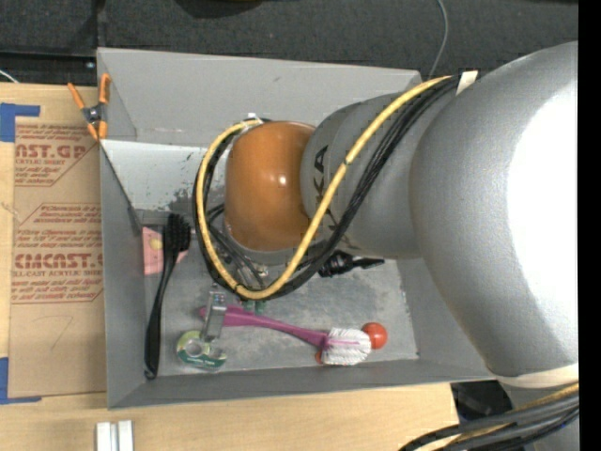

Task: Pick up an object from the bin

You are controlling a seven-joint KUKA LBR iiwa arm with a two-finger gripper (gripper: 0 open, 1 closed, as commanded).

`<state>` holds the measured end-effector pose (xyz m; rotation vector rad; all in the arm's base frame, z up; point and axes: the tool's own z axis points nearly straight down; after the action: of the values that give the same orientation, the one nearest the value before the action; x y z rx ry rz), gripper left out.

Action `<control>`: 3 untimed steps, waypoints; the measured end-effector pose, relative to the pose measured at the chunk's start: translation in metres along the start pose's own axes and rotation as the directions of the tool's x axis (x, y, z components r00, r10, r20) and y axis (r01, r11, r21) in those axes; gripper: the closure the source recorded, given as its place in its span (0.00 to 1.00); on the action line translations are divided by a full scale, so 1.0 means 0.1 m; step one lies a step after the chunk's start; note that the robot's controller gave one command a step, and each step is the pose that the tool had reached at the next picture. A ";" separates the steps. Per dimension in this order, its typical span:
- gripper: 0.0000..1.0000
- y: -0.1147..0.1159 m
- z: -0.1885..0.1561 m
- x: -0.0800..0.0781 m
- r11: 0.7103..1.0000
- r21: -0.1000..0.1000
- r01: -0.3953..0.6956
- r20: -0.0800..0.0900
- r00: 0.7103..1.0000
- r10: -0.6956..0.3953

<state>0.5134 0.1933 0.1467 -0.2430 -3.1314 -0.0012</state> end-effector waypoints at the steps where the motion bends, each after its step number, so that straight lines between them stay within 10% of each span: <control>1: 0.00 -0.06 0.15 0.14 0.881 -0.001 0.473 0.008 0.881 -0.473; 2: 0.00 -0.16 0.34 -0.09 0.967 -0.002 0.255 0.004 0.967 -0.255; 3: 0.00 -0.21 0.38 -0.06 0.954 -0.002 0.301 0.005 0.954 -0.301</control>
Offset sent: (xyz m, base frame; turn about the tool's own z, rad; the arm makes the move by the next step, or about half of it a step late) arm 0.0060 -0.0187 -0.0339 -0.2596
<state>0.5156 0.1717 0.1082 0.2369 -3.1367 -0.0045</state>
